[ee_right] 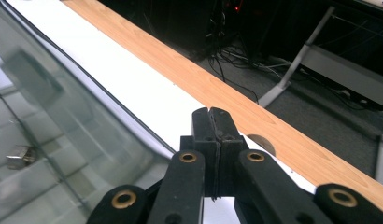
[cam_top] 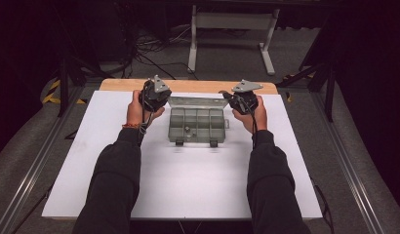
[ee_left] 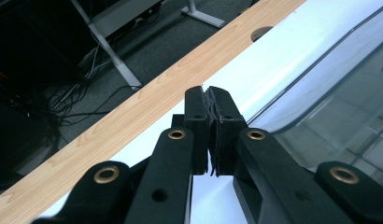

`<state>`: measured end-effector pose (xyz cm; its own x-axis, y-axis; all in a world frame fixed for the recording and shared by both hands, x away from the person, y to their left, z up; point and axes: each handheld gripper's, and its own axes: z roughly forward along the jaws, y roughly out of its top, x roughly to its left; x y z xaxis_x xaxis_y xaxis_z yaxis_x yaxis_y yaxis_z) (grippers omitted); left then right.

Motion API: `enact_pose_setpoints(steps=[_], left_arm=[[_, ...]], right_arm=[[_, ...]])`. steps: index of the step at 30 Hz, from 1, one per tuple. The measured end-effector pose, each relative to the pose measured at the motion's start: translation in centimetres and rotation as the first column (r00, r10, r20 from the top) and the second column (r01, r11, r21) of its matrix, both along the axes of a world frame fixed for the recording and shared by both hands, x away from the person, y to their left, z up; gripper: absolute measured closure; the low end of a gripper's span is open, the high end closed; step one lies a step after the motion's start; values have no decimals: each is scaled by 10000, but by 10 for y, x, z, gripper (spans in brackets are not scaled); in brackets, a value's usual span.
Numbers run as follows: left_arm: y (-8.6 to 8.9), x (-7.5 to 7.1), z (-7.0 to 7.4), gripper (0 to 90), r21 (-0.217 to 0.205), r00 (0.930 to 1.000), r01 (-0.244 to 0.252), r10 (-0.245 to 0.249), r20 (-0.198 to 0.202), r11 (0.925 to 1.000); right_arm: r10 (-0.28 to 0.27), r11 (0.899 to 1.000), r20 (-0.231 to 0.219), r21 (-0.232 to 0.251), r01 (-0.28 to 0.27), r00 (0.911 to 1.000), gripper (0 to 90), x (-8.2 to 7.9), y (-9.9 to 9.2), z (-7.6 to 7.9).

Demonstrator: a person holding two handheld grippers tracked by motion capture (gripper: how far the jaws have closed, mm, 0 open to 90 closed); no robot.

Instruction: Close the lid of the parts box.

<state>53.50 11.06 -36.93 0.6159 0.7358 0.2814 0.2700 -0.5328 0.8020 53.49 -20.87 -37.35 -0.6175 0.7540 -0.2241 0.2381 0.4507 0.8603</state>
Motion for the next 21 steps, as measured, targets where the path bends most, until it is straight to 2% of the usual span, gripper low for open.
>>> enact_pose_setpoints(steps=[1, 3, 4, 10, 13, 21], left_arm=[[1, -1, 0, 869, 72, 9999, -27, 27, 98, 10000], [1, -4, -1, 867, 12, 10000, 19, -19, -9, 10000], [1, -5, -1, 867, 136, 10000, -28, 28, 37, 9999], [-1, -11, -10, 881, 198, 9997, 78, -74, -246, 9998], [-1, -13, -13, 886, 122, 9994, 151, -147, -311, 9998], [0, -20, -19, 882, 262, 9988, 281, -270, -404, 9993]], right_arm=[[22, 10000, 14, -49, -22, 10000, 900, -1, 1, 0], [61, 9999, -5, -89, -61, 10000, 900, -4, 1, 0], [43, 9999, -7, -153, -43, 10000, 900, -5, 1, -1], [75, 9997, -138, -222, -78, 9999, 900, -11, 1, -5], [116, 9996, -197, -257, -121, 9997, 900, -13, 1, -6], [254, 9990, -450, -362, -270, 9987, 900, -19, -2, -10]])
